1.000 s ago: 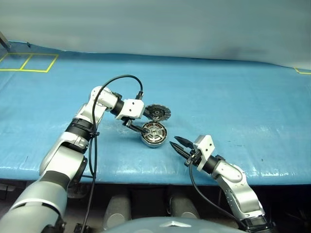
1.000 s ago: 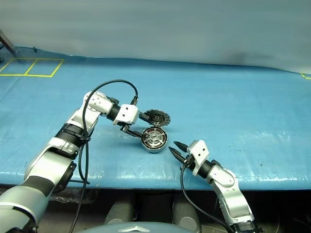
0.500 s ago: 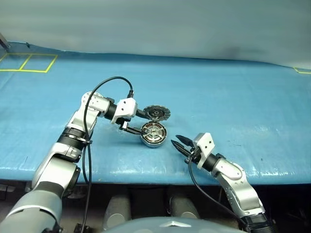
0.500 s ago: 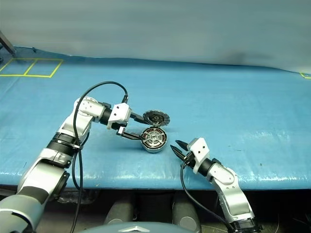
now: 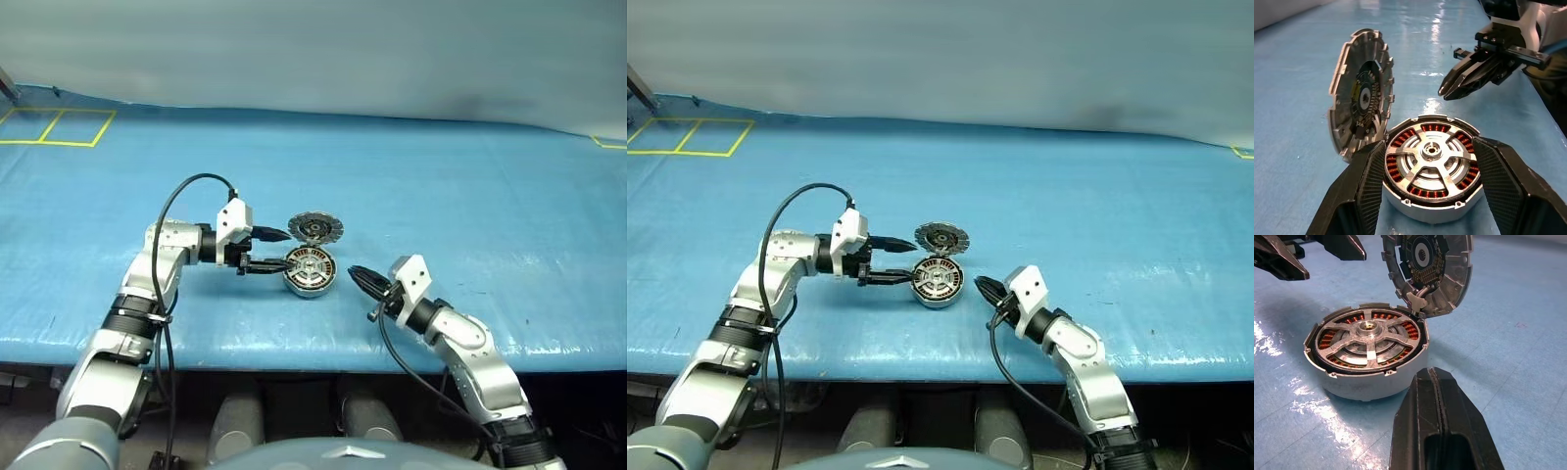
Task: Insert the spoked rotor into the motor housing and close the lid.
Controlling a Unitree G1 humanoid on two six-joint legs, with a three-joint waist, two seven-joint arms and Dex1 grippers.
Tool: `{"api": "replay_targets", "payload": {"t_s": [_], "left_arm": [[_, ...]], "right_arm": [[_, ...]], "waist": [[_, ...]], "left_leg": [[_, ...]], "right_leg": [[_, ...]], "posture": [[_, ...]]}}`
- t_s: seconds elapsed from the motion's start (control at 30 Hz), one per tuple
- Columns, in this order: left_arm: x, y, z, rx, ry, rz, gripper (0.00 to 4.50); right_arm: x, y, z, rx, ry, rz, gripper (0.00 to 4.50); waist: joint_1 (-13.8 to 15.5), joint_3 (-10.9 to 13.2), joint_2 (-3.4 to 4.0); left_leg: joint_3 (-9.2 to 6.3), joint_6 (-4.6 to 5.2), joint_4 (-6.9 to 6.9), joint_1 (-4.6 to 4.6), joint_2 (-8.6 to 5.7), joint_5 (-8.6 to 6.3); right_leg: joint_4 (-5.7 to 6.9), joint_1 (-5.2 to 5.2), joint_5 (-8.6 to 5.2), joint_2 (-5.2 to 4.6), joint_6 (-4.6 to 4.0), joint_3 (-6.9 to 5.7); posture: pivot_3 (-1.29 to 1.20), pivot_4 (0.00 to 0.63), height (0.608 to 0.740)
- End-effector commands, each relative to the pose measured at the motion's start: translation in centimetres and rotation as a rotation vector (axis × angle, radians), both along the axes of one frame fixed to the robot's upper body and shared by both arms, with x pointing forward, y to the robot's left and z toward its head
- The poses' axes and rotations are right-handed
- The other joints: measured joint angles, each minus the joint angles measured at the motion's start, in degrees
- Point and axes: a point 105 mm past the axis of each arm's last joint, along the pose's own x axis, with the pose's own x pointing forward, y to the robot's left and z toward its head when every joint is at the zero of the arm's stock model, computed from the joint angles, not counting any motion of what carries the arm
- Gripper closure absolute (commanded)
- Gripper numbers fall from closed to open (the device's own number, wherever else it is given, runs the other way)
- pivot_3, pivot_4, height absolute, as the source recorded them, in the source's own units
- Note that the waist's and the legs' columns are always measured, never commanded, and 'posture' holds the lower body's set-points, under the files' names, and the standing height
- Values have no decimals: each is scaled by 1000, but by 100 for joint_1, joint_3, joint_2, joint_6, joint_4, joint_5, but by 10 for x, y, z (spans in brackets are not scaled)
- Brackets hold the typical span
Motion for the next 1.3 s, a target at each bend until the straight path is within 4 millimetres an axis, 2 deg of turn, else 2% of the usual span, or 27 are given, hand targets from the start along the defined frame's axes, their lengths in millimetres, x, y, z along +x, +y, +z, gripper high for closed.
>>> {"api": "replay_targets", "payload": {"t_s": [0.03, 0.23, 0.4, 0.57, 0.73, 0.83, 1.0, 1.17, 1.3], "left_arm": [[1, -1, 13, -52, -55, 41, 1431], [-4, 4, 5, -64, -54, 105, 1431], [-11, 4, 2, -105, -37, 136, 1431], [-15, 7, -6, -105, -17, 150, 1431], [-18, 10, -10, -114, -14, 160, 1431], [-21, 10, -11, -117, -5, 152, 1431], [-25, 12, -10, -106, -16, 130, 1431], [-30, 11, -13, -67, -60, 92, 1431], [-31, 11, -16, -59, -68, 91, 1431]], "right_arm": [[5, -2, 14, -11, -64, -13, 4483], [21, -17, 17, -83, -88, -129, 4483], [41, -28, 34, -99, -131, -234, 4483], [62, -27, 52, -90, -139, -231, 4483], [84, -16, 73, -48, -142, -145, 4483], [97, -1, 85, -13, -128, -56, 4483], [104, 23, 94, 36, -85, 101, 4483], [104, 44, 87, -10, -34, 217, 4483], [93, 55, 80, -43, -6, 306, 4483]], "waist": [[8, 0, 0], [1, 0, 0], [-6, 0, 0], [-10, 0, 0], [-40, 1, 1], [-49, 1, 2], [-47, 2, 3], [-45, 2, 3], [-45, 2, 4]], "left_leg": [[0, 0, 0, 1, 0, 0], [2, -1, 0, 3, -1, 0], [3, -1, -2, 4, -1, 0], [4, -1, -2, 7, -1, 0], [4, -1, -7, 6, -1, 0], [4, 0, -13, 7, -1, 0], [2, 0, -28, 7, -1, 0], [3, 0, -45, 7, -3, 0], [3, -1, -55, 6, -3, 0]], "right_leg": [[0, 1, 0, 0, 0, 0], [0, 2, 0, -2, 0, 2], [0, 1, 1, -2, -1, 3], [0, 3, 1, -2, -1, 3], [-3, 2, 1, -2, -1, 3], [-6, 2, 1, -2, -1, 2], [-10, 0, 11, -1, -13, 0], [-21, -5, 31, -2, -3, 0], [-28, -7, 32, -3, -5, -1]], "posture": [[0, 150, 740], [0, 150, 740], [0, 150, 740], [0, 150, 740], [0, 150, 740], [0, 150, 740], [0, 150, 740], [0, 150, 740], [0, 150, 740]]}}
